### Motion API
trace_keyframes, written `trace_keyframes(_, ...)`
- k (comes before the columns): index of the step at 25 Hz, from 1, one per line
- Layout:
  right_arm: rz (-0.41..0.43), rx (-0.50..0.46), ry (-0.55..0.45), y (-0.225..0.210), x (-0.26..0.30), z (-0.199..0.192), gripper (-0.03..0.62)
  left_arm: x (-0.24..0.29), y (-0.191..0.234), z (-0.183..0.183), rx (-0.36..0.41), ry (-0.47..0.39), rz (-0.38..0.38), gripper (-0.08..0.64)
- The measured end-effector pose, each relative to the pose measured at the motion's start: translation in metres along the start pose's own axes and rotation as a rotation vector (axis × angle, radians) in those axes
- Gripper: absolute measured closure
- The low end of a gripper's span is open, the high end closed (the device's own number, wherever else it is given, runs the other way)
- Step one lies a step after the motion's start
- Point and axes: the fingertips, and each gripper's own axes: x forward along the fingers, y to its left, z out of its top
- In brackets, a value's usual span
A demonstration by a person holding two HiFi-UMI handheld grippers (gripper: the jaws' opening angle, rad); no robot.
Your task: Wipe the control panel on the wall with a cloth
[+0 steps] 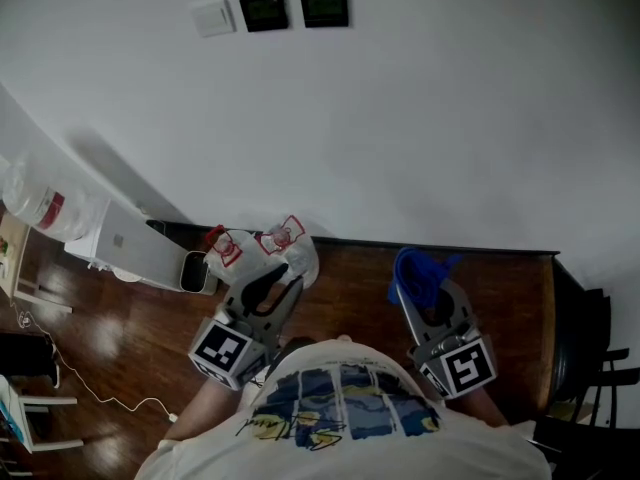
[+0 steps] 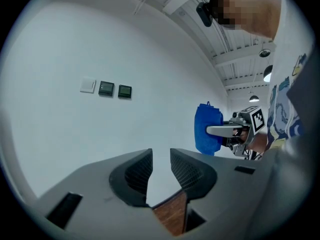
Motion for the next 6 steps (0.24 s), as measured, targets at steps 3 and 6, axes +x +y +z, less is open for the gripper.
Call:
trace_keyframes(3,-0.001,0.004,-0.004,0.0017,-0.0047,-0.0026,0.517,0.0024,-0.0053,-0.0007,0.006,-0.001,-0.012,0.474)
trace_keyframes(6,-0.007,0.005,-0.006,0.0026,-0.009,-0.0058,0.517,0.0044,-0.01,-0.0036,0.009,0.003,-0.023,0.474)
